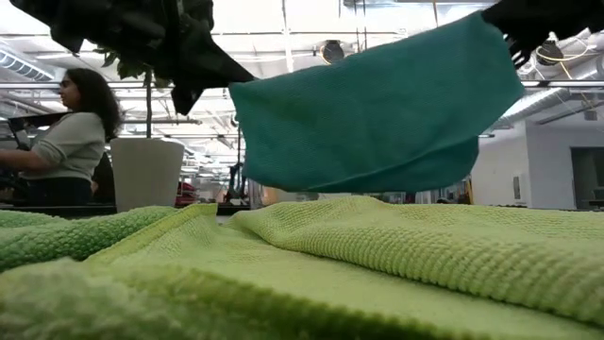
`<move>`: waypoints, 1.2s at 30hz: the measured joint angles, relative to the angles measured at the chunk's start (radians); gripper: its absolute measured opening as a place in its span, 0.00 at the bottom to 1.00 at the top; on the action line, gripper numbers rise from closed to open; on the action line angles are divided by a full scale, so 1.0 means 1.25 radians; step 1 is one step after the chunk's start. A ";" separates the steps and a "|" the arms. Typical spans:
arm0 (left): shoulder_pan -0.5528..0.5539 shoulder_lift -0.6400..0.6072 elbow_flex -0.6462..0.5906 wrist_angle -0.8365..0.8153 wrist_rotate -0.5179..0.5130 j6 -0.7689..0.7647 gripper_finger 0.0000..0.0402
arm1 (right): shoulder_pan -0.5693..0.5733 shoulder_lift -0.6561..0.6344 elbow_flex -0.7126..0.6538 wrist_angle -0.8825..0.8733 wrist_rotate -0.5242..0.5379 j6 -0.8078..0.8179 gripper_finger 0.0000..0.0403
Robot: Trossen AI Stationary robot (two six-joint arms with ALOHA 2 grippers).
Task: Fold microfiber towels
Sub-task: Fold the blue towel
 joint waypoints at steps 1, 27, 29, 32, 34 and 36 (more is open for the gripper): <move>-0.007 0.000 0.000 0.008 0.008 -0.006 0.00 | 0.007 0.000 0.000 0.000 0.000 0.012 0.00; 0.100 -0.001 0.000 -0.104 0.069 0.038 0.00 | 0.060 0.012 -0.002 -0.175 0.186 0.079 0.00; 0.106 -0.001 0.000 -0.101 0.079 0.068 0.00 | 0.060 0.025 -0.002 -0.173 0.190 0.056 0.00; 0.092 0.004 0.000 -0.107 0.079 0.077 0.00 | 0.060 0.056 -0.026 -0.153 0.187 0.068 0.00; 0.064 0.017 0.000 -0.106 0.083 0.068 0.00 | 0.060 0.086 -0.054 -0.122 0.175 0.100 0.00; 0.026 0.034 0.000 -0.111 0.084 0.042 0.00 | 0.061 0.117 -0.090 -0.084 0.152 0.144 0.00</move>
